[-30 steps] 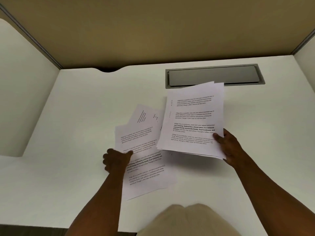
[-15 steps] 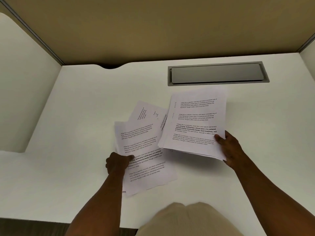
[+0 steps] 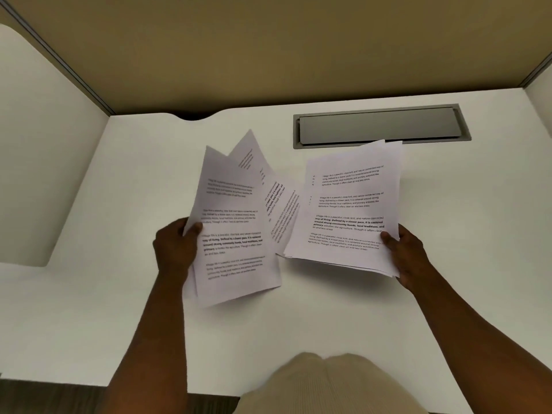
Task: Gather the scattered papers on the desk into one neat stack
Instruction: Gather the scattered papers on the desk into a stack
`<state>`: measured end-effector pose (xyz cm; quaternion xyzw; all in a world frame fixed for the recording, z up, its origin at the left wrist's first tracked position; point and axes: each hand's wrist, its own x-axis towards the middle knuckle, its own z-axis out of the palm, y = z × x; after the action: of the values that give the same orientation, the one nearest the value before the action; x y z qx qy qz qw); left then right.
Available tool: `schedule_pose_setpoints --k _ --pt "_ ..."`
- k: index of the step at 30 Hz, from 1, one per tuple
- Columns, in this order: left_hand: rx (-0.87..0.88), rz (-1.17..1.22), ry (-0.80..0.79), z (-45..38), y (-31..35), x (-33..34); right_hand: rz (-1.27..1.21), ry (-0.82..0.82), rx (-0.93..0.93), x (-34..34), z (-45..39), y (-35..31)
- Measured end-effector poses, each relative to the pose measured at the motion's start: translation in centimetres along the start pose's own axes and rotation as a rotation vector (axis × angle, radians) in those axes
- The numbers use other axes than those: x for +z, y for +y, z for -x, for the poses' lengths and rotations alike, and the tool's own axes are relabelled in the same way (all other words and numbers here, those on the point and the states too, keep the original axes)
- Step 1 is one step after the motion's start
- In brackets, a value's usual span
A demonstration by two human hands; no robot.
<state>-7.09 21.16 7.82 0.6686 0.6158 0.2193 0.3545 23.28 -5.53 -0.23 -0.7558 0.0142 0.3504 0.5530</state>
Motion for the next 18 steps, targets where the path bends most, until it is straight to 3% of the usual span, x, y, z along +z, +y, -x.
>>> schedule_pose_setpoints --k 11,18 --pt "0.092 0.198 -0.021 -0.9 5.3 -6.7 0.03 0.064 -0.024 -1.3 -0.4 0.3" --pt "0.22 0.12 0.125 -0.9 7.0 -9.6 0.003 0.078 -0.01 -2.0 -0.4 0.7"
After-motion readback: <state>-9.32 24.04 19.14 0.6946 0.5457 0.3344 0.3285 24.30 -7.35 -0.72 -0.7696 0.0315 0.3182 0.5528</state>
